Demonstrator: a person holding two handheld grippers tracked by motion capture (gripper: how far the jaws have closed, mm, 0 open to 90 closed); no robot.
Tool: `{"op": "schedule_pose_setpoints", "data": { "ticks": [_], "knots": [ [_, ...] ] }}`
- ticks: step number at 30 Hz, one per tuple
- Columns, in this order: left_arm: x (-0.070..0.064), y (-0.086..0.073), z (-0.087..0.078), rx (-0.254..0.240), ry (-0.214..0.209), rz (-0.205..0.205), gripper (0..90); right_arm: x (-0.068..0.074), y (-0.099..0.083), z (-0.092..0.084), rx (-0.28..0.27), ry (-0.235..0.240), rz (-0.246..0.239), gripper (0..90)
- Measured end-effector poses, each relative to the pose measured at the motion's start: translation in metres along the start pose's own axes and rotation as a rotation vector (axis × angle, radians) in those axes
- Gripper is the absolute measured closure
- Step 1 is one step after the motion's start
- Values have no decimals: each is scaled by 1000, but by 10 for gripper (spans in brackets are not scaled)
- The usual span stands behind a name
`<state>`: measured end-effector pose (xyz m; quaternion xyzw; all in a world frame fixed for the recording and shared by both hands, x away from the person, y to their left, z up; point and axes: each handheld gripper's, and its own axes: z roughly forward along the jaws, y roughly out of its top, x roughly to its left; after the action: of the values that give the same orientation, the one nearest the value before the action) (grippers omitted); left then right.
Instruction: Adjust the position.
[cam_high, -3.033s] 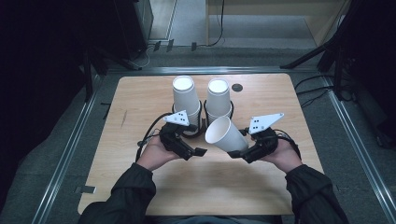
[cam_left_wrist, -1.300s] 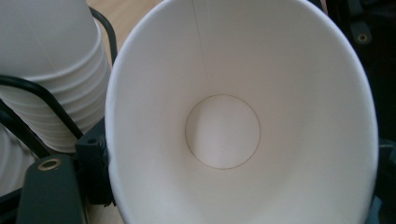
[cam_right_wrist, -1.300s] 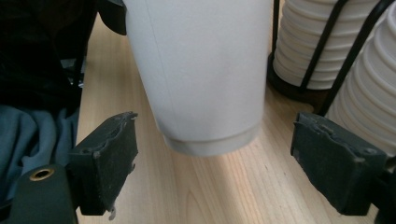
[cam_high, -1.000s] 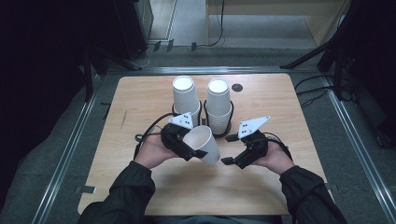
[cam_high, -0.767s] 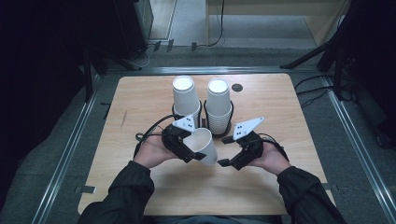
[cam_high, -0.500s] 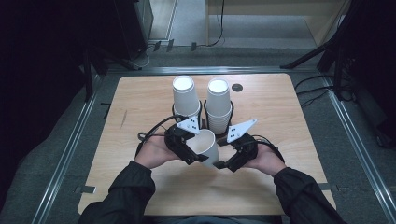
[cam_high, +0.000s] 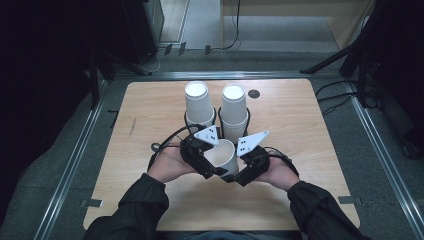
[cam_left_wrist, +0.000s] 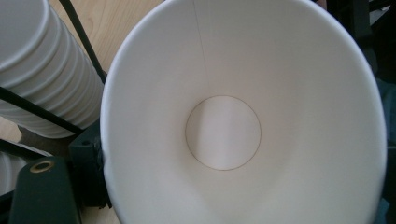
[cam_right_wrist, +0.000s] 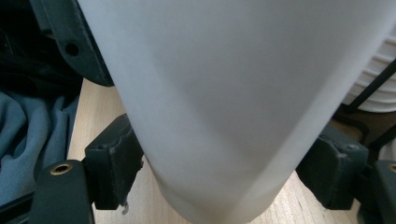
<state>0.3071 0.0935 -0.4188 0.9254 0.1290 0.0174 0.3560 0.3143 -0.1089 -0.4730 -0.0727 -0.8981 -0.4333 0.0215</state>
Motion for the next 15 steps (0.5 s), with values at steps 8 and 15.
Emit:
{"op": "schedule_pose_setpoints", "data": {
  "ticks": [8, 15],
  "knots": [
    [1, -2, -2, -39, 19, 21, 91, 1, 1, -3, -14, -19, -11, 236],
    [5, -7, -5, -103, 59, 19, 0, -4, -1, -10, -24, -38, 20, 235]
  ]
}}
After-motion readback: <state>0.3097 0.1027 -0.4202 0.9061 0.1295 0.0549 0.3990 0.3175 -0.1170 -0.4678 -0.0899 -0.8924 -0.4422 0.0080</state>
